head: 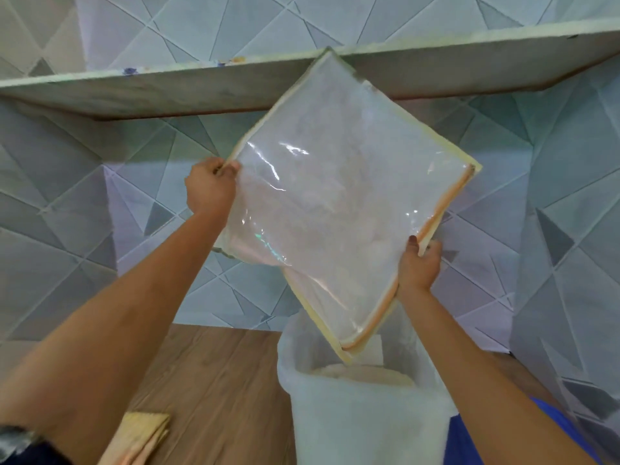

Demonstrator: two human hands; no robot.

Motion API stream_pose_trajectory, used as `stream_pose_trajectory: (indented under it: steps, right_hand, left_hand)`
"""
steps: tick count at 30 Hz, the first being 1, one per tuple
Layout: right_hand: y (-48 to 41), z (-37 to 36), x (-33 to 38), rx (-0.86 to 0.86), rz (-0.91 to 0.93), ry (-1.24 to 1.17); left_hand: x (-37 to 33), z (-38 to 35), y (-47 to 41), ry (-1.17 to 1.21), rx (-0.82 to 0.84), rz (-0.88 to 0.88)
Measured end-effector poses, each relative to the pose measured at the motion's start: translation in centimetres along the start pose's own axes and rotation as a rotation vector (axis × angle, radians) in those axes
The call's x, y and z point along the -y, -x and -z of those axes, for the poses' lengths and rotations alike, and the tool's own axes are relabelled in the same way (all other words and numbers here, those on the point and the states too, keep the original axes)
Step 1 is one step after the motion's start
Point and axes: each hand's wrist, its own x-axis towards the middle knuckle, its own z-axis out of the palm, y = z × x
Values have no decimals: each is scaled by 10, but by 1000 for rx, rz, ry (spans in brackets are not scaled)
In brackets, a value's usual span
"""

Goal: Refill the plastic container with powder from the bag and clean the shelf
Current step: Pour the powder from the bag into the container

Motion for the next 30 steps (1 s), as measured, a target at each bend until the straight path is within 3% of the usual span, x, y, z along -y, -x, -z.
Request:
stream_pose_trajectory:
  steps: [6,16,23,30]
  right_hand:
    - [16,-32,-1,91,7,130]
    - [79,-125,0,398,-44,197]
    - [139,-198,-27,550,-76,293]
    - [189,-227,-122,571,-157,485]
  left_hand:
    - [44,31,8,-46,-97,45]
    - [111,131,-5,-201,-271,233]
    - [194,195,-25,-291,-220,376]
    - [314,202,-13,-303,-49,539]
